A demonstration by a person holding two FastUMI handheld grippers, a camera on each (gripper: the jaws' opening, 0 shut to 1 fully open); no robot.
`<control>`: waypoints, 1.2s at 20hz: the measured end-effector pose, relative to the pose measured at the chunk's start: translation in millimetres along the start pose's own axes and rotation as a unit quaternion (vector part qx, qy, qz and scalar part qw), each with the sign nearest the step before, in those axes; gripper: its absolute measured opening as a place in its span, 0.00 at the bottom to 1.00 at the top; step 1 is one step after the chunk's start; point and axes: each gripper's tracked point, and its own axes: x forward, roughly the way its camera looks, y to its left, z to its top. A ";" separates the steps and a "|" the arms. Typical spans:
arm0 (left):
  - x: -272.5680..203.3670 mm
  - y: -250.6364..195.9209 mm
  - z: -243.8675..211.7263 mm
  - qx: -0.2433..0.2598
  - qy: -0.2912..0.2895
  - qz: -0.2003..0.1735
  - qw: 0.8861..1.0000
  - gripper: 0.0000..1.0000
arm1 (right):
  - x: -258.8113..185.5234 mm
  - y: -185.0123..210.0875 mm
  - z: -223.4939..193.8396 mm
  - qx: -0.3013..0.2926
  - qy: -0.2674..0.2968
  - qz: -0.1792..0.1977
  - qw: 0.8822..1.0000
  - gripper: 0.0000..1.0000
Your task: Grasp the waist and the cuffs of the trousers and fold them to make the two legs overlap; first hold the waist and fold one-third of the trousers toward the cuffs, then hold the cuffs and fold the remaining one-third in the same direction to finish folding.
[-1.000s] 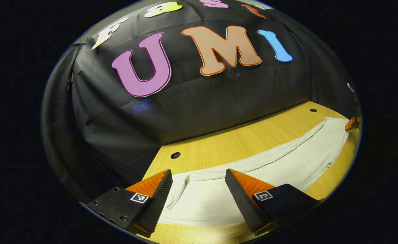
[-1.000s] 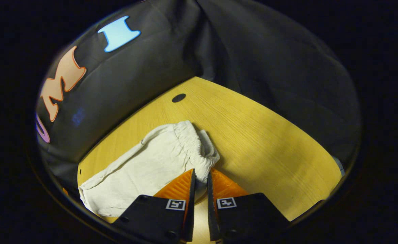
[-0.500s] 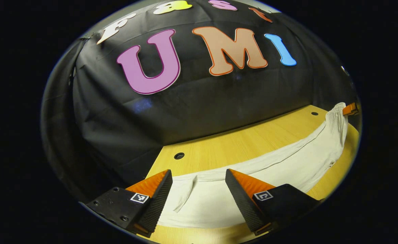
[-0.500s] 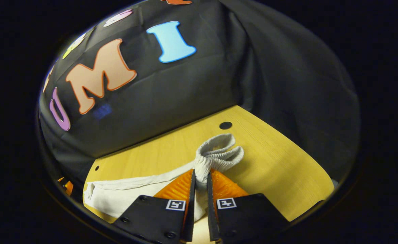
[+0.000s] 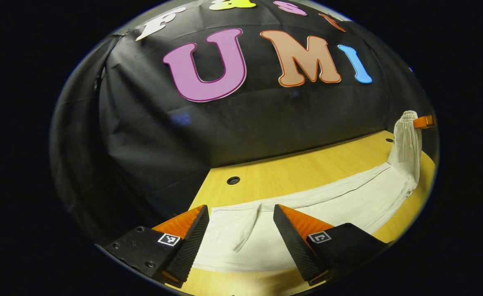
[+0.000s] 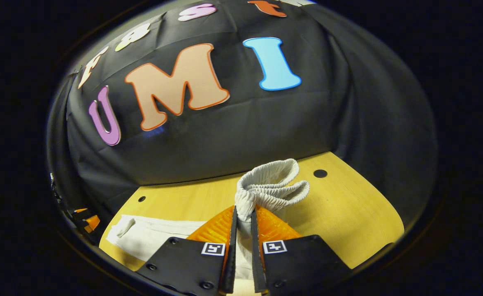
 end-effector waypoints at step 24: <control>-10.5 107.3 -95.8 -0.032 0.070 0.025 0.997 0.96 | -6.0 -24.9 1.6 -0.225 0.138 0.138 0.955 0.43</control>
